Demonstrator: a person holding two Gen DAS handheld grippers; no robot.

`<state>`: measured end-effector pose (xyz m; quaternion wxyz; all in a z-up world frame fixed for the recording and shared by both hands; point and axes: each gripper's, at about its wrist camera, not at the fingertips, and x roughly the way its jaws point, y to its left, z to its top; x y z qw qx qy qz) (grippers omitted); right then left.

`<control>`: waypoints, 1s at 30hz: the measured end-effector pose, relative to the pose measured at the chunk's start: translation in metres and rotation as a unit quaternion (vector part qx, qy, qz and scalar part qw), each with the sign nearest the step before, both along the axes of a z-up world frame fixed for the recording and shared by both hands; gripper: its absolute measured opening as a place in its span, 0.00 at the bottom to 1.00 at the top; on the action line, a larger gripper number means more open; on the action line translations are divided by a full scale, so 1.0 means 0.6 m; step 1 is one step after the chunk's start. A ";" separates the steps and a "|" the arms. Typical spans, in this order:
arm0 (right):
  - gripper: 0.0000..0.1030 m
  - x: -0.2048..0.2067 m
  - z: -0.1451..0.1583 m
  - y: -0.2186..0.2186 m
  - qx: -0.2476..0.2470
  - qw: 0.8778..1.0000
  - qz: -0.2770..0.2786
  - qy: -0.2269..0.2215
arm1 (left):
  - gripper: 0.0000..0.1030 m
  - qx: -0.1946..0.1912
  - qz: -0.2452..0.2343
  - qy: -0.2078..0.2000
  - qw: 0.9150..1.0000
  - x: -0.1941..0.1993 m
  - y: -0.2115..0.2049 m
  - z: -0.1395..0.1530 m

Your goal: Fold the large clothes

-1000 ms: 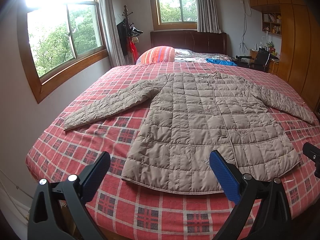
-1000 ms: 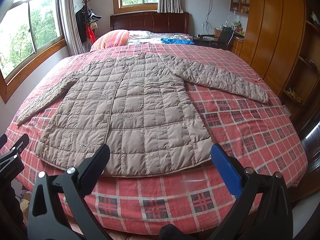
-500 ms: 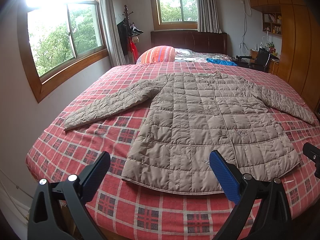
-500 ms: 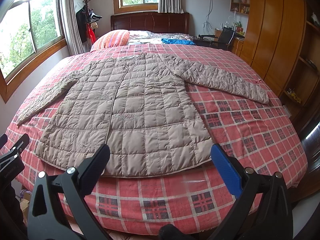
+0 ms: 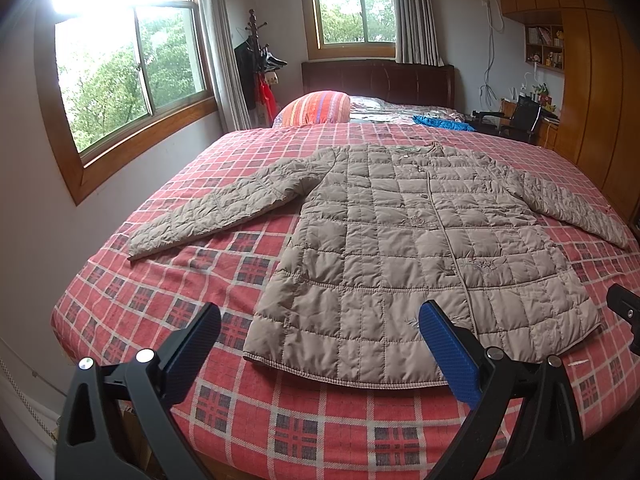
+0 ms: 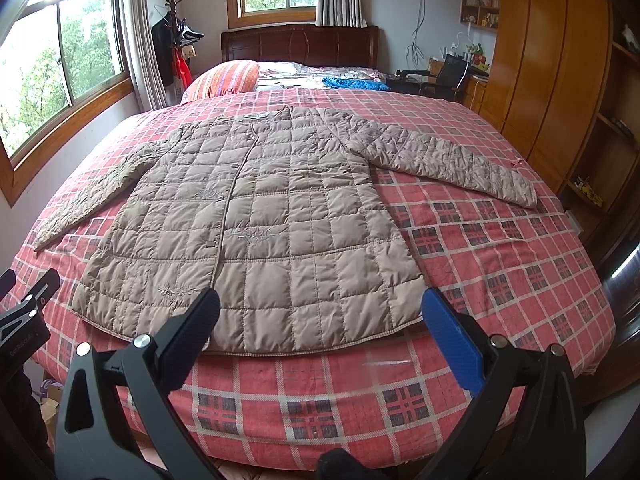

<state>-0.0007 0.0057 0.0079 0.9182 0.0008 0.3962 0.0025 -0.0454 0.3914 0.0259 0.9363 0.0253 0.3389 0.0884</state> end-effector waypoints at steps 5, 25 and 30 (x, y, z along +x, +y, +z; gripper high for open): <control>0.97 -0.001 -0.002 -0.001 0.001 1.000 0.000 0.000 | 0.96 -0.001 0.000 0.001 1.000 0.002 0.003 0.000; 0.97 0.033 -0.021 -0.015 0.021 1.000 0.014 0.018 | 0.96 -0.037 -0.024 0.043 0.998 0.029 0.002 -0.031; 0.97 0.097 -0.049 -0.096 0.091 0.993 0.008 0.074 | 0.96 -0.068 -0.022 0.074 0.995 0.088 0.005 -0.054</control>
